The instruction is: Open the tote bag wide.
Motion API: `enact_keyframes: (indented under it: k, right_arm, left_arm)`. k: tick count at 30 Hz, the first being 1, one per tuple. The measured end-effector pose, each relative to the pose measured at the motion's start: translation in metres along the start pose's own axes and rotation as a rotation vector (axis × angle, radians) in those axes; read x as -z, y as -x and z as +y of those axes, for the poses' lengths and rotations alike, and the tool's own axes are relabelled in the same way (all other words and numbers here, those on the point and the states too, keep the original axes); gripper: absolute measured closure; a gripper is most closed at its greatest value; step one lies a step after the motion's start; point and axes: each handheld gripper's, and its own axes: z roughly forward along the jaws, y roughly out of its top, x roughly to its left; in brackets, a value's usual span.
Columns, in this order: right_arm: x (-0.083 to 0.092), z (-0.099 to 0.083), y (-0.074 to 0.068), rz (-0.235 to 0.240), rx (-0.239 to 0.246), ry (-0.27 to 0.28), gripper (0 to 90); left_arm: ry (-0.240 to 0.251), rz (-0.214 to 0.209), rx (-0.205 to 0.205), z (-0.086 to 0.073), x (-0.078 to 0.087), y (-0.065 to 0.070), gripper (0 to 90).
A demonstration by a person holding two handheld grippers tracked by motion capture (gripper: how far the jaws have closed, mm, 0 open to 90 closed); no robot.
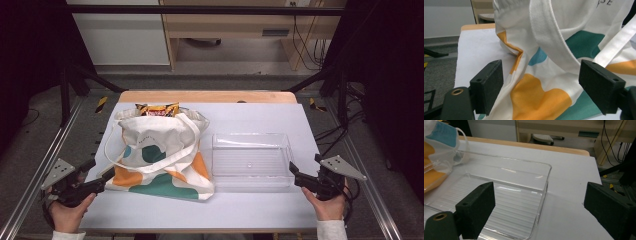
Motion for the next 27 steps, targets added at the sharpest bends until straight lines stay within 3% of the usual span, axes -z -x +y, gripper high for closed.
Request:
enact_keyframes:
  k: [11, 12, 16, 24, 27]
  right_arm:
    - [0.001, 0.008, -0.015, 0.04, 0.034, 0.017, 13.7]
    - [0.001, 0.01, -0.019, 0.06, 0.027, 0.022, 15.1]
    - [-0.002, 0.013, -0.029, 0.054, 0.001, -0.001, 18.2]
    - [-0.007, 0.021, -0.055, 0.121, 0.033, 0.0, 20.9]
    - [-0.01, 0.024, -0.061, 0.136, 0.036, -0.003, 21.8]
  left_arm:
    - [0.037, -0.018, -0.008, 0.01, 0.004, 0.008, 23.0]
    - [0.038, -0.024, -0.003, 0.011, 0.004, 0.009, 23.5]
    - [0.045, -0.029, -0.001, 0.014, 0.006, 0.011, 25.5]
    - [0.065, -0.033, -0.007, 0.022, 0.008, 0.017, 30.5]
    - [0.059, -0.022, -0.029, 0.025, 0.008, 0.02, 31.3]
